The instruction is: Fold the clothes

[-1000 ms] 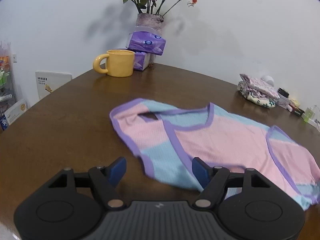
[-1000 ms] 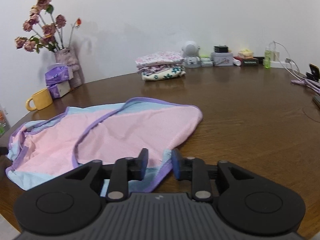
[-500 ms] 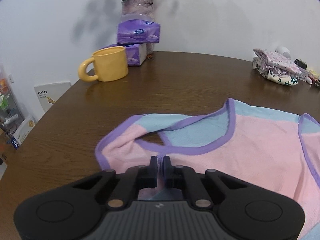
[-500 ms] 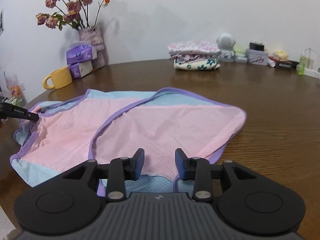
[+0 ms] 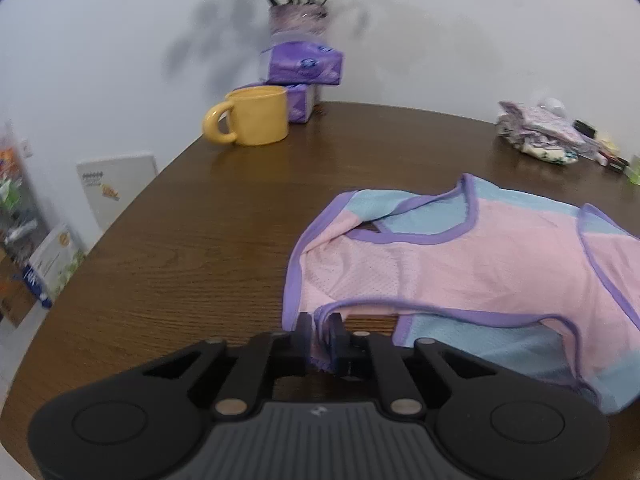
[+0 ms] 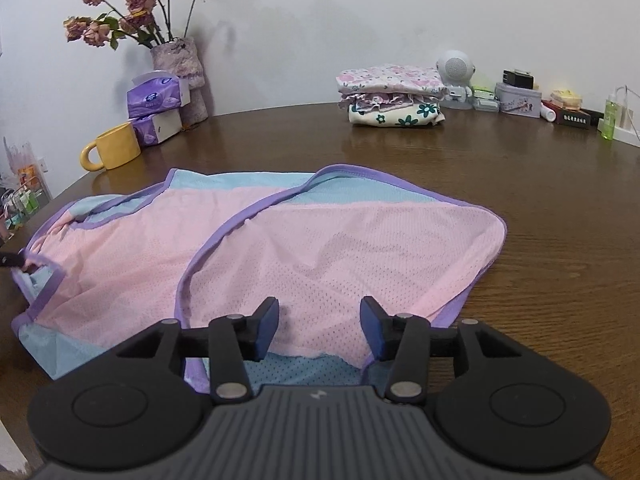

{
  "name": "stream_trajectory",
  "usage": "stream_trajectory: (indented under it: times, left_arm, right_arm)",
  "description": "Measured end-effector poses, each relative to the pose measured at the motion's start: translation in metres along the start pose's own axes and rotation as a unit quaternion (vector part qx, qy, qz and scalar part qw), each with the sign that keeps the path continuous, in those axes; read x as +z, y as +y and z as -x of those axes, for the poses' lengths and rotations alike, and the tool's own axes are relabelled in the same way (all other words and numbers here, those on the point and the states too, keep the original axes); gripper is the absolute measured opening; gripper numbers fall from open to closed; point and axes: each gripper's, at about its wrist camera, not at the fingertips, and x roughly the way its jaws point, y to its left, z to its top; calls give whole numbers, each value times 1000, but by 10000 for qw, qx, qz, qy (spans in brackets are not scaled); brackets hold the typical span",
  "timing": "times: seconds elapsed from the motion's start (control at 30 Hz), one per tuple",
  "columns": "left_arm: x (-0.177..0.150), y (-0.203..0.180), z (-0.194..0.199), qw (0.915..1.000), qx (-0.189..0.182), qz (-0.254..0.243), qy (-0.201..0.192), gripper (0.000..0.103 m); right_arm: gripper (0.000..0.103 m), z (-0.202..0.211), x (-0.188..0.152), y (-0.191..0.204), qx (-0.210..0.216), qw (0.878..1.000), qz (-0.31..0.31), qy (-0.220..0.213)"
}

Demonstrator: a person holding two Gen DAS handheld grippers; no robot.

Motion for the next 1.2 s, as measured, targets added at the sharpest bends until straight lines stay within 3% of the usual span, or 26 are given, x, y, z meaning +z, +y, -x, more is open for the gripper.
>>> stream_trajectory:
  times: [0.1, 0.17, 0.23, 0.3, 0.57, 0.63, 0.77, 0.83, 0.9, 1.03, 1.2]
  left_arm:
    - [5, -8, 1, 9991, -43, -414, -98, 31]
    - [7, -14, -4, 9973, 3, -728, -77, 33]
    - [8, -18, -11, 9946, 80, -1038, -5, 24]
    - [7, -20, -15, 9918, 108, -1274, 37, 1]
    - [-20, 0, 33, 9873, 49, -1177, -1067, 1]
    - [-28, 1, 29, 9886, 70, -1212, -889, 3]
    - [-29, 3, 18, 9925, -49, -1193, -248, 20]
    - [-22, 11, 22, 9949, -227, -976, -144, 51]
    - [-9, 24, 28, 9964, -514, -646, -190, 62]
    - [29, 45, 26, 9946, -990, -141, -285, 66]
    - [76, 30, -36, 9936, -911, -667, 98, 58]
  right_arm:
    - [48, -2, 5, 4, 80, 9999, -57, -32]
    - [49, -6, 9, 7, 88, 9999, -52, -13]
    - [49, -11, 11, 9, 37, 10000, -59, 32]
    - [49, -14, 11, 8, -53, 9999, -102, 66]
    - [49, -16, 11, -7, -432, 9986, -253, 139]
    - [51, -16, 11, -7, -454, 9986, -233, 145]
    - [53, -17, 10, -4, -494, 9986, -144, 154]
    - [54, -17, 10, -3, -505, 9985, -132, 152]
    - [54, -17, 10, -3, -502, 9985, -138, 148]
    - [56, -17, 9, -2, -502, 9986, -128, 132]
    - [60, -18, 8, 4, -587, 9982, -33, 123]
